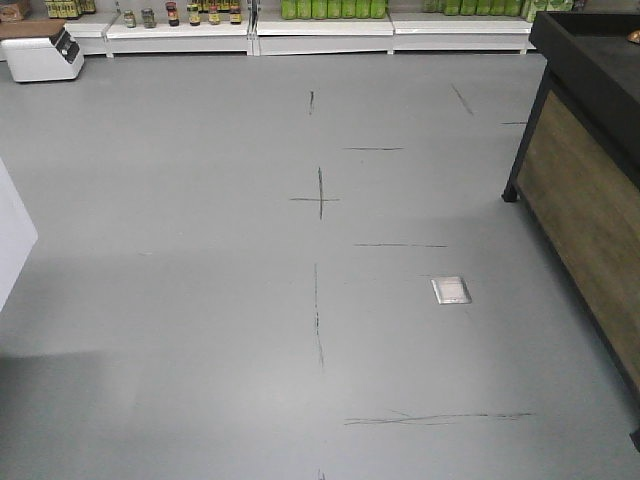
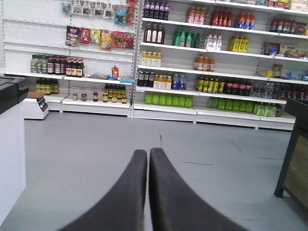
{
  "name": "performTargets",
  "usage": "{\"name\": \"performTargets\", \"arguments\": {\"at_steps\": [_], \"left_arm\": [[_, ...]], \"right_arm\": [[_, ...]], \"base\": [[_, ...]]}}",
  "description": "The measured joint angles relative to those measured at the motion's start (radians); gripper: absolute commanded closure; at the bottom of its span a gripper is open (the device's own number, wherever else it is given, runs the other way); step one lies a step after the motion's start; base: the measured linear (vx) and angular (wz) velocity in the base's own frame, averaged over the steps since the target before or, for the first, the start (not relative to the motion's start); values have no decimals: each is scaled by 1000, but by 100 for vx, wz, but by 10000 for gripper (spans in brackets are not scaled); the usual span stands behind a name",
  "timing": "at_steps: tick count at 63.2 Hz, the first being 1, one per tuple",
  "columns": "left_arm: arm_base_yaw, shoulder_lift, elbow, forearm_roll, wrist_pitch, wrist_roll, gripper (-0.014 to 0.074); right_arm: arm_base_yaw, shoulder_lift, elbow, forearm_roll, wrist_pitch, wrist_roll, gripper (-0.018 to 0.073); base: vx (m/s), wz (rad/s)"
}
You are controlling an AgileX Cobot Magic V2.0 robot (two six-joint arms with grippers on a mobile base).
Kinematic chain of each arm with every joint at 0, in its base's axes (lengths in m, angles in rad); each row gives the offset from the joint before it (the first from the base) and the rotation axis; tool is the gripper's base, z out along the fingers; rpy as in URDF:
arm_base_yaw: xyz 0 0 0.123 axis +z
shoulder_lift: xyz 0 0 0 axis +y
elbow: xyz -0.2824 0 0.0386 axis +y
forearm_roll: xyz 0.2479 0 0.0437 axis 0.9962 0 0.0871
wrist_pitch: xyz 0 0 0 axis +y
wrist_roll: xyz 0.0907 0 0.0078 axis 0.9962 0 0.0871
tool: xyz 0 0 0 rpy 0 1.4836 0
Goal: Pick three apples into basket with both arms
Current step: 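Drive the base forward across the floor toward the produce tables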
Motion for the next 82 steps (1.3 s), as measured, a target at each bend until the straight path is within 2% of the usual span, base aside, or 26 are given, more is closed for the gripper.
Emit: {"name": "performTargets", "arguments": {"at_steps": [82], "left_arm": [[0,0,0,0,0,0,603]], "right_arm": [[0,0,0,0,0,0,568]], "base": [[0,0]]}}
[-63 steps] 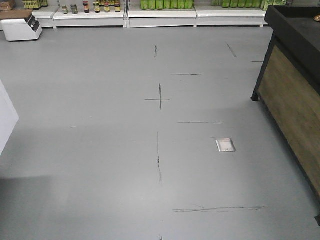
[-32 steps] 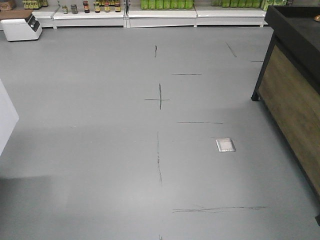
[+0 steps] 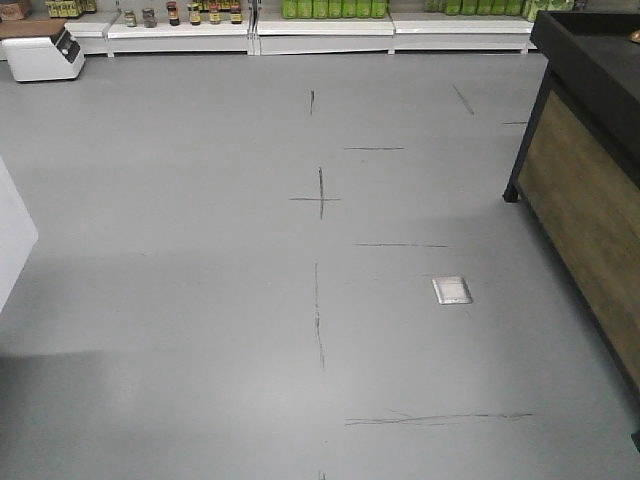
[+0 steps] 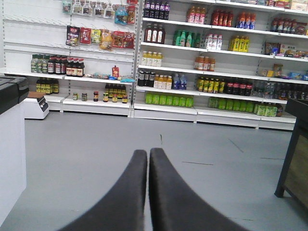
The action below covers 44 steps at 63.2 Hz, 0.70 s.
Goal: Pick three apples into basket with both arms
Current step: 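Drive the base forward across the floor toward the produce tables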
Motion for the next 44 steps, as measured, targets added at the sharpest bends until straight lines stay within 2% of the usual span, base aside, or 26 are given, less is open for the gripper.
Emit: {"name": "performTargets", "arguments": {"at_steps": [44], "left_arm": [[0,0,0,0,0,0,603]], "right_arm": [[0,0,0,0,0,0,568]], "base": [[9,0]]}}
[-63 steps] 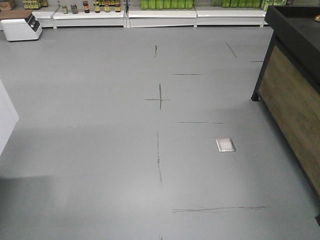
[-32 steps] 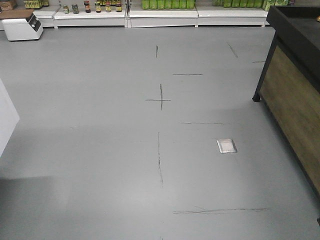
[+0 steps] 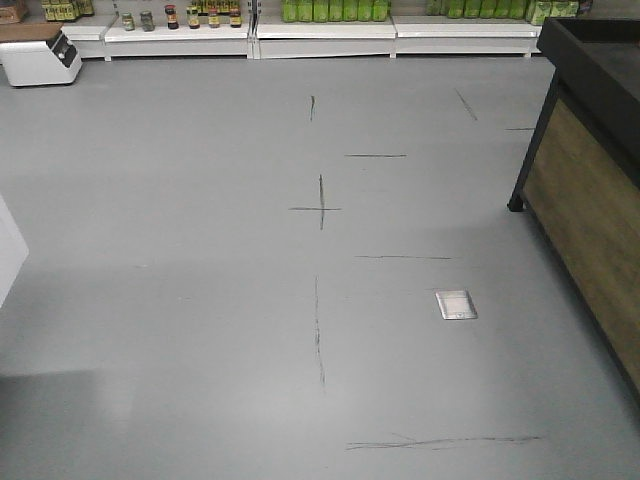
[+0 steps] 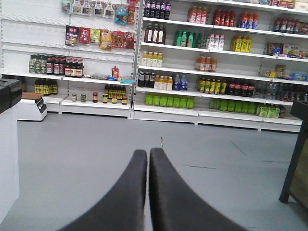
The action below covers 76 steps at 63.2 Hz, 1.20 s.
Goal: Pick three apples into basket with both arms
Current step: 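Drive the base forward across the floor toward the produce tables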
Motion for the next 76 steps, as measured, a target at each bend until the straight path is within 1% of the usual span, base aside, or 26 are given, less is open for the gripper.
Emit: {"name": "performTargets", "arguments": {"at_steps": [18,46,76], "left_arm": [[0,0,0,0,0,0,603],[0,0,0,0,0,0,603],[0,0,0,0,0,0,603]], "right_arm": [[0,0,0,0,0,0,568],[0,0,0,0,0,0,568],[0,0,0,0,0,0,568]], "base": [[16,-6],[19,11],[22,0]]}}
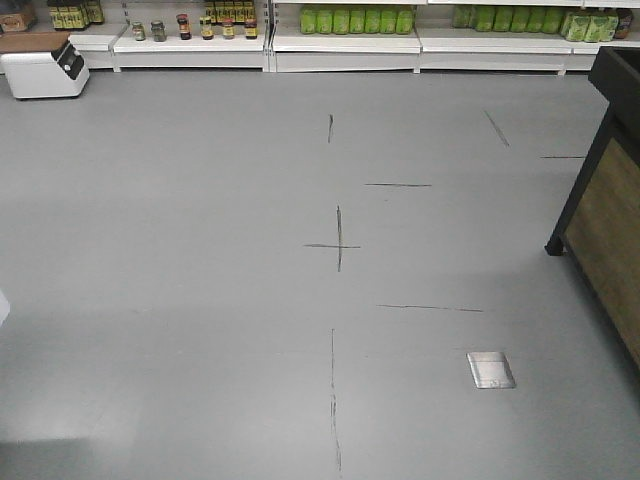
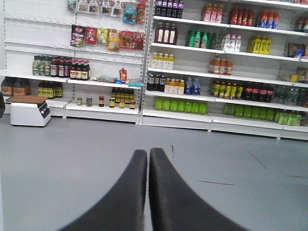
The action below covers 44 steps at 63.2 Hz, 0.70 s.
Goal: Pick three apples into basket with both arms
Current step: 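Drive the base forward across the floor toward the produce tables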
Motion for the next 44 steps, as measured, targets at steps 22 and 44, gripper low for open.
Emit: {"name": "performTargets", "arguments": {"at_steps": [22,44], "left_arm": [[0,0,0,0,0,0,603],[0,0,0,0,0,0,603]], "right_arm": [[0,0,0,0,0,0,568],[0,0,0,0,0,0,568]], "base": [[23,-4],[21,-4]]}}
